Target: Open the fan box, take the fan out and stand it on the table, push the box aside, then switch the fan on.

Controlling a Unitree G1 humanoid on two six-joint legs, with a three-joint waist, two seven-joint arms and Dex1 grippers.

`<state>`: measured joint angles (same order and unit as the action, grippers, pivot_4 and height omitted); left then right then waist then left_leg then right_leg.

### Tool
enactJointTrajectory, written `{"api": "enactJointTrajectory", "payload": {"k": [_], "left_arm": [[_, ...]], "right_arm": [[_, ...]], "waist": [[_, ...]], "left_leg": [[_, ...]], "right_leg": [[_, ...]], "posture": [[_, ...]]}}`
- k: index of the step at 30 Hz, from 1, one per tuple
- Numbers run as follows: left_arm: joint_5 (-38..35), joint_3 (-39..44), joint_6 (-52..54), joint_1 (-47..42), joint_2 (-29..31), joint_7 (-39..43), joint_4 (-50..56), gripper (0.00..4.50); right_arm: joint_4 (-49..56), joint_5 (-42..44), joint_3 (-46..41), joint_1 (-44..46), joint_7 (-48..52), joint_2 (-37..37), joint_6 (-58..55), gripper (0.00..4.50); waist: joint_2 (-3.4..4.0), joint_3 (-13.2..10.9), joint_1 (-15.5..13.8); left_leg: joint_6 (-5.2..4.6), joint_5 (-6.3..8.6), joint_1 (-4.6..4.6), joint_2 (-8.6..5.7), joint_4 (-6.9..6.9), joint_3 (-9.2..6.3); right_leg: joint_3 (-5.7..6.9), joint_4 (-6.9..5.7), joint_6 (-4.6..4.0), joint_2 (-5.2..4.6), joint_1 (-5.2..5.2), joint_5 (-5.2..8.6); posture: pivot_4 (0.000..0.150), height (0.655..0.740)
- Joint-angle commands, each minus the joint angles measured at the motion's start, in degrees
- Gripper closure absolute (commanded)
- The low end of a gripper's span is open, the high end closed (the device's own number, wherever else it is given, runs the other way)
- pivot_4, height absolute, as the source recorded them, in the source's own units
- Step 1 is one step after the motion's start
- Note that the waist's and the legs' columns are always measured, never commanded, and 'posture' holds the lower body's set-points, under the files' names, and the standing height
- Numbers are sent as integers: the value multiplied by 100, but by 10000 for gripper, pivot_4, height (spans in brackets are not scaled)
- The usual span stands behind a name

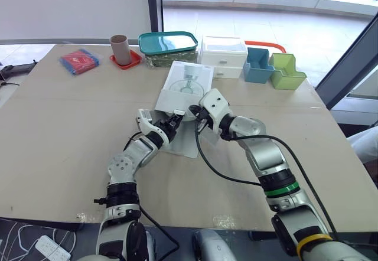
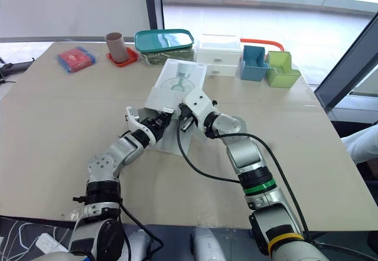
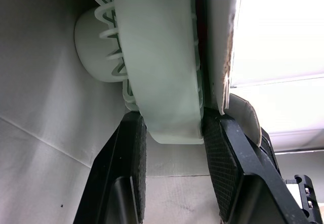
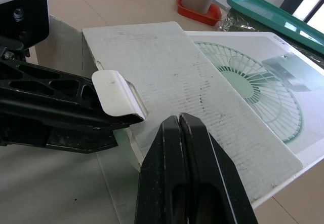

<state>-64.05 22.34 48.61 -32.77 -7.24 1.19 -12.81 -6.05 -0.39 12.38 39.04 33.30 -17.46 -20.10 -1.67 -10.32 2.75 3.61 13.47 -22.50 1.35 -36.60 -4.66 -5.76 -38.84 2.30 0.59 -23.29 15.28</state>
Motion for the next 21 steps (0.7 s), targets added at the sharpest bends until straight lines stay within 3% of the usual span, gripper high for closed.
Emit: {"api": "enactJointTrajectory", "payload": {"k": [1, 12, 19, 21], "left_arm": [[-433, -86, 685, 315, 284, -10, 589, 33075], [-2151, 56, 1890, 1015, 1076, -642, 1520, 33075], [-2335, -56, 1812, 1195, 1178, -884, 1512, 33075], [-2488, -72, 1802, 1216, 1193, -930, 1486, 23183]], "right_arm": [[30, -41, -39, 18, -21, -19, 18, 45000], [6, -35, -23, 7, -15, 8, 59, 45000], [7, -28, -18, -14, -8, 17, 55, 45000], [-6, -27, -14, -6, -6, 24, 56, 45000]], "waist": [[0, 0, 2], [-1, -1, 2], [-1, -1, -5], [-1, -1, -6]], "left_leg": [[0, 0, 0, 0, 1, 0], [2, 1, -2, 6, 6, -2], [4, 2, -3, 8, 6, -3], [4, 2, -3, 5, 6, -3]], "right_leg": [[0, 1, 0, 0, 0, 0], [2, 6, 0, 0, -3, 0], [3, 7, -1, 0, -3, 1], [3, 9, -1, -2, -2, 0]], "posture": [[1500, 7400], [1500, 7400], [1500, 7400], [1500, 7400]]}}
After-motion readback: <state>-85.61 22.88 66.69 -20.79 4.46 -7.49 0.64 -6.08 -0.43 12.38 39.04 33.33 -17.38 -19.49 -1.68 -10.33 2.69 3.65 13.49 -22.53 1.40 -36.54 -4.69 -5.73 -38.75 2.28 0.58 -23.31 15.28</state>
